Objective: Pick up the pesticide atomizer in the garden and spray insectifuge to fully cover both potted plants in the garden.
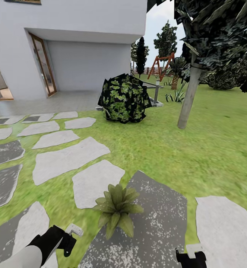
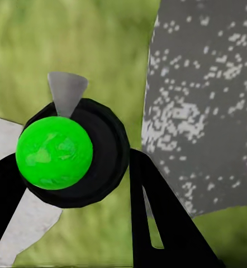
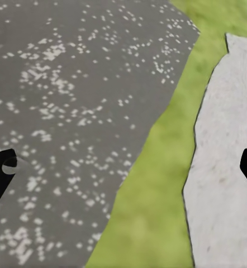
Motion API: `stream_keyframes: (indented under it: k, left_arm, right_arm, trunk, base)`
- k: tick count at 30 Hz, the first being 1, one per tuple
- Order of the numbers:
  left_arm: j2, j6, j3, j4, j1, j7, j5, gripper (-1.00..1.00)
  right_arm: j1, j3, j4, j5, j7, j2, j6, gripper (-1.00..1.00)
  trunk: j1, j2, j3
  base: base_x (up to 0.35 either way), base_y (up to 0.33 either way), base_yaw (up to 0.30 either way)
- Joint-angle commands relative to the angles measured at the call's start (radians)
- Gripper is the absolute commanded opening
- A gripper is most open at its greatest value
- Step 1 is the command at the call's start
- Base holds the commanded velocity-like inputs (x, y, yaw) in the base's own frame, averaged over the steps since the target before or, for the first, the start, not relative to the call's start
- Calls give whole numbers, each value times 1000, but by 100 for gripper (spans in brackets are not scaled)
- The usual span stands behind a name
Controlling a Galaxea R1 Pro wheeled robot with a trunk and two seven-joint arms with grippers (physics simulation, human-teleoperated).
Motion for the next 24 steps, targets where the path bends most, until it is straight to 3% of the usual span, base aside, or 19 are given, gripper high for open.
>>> stream_keyframes:
  k: [1,5,13,24]
  left_arm:
    - [1,5,-2,-2,0,-6,-4,-100]
    - [-1,6,-3,-2,0,-6,-3,-100]
    - [-3,6,-5,-4,0,-6,-2,-100]
    - [-1,6,-3,-4,0,-5,-2,-100]
  right_arm:
    - [-1,-6,2,11,-5,0,-3,100]
    - [-1,-6,2,10,-5,0,-3,100]
    - [-1,-6,2,10,-5,0,-3,100]
    - [-1,-6,2,11,-5,0,-3,100]
  trunk:
    - [0,0,-1]
    - [0,0,-3]
    - [0,0,-3]
    - [0,0,-3]
  base:
    - [1,0,244]
    - [0,0,216]
    - [91,-144,14]
    - [265,-91,0]
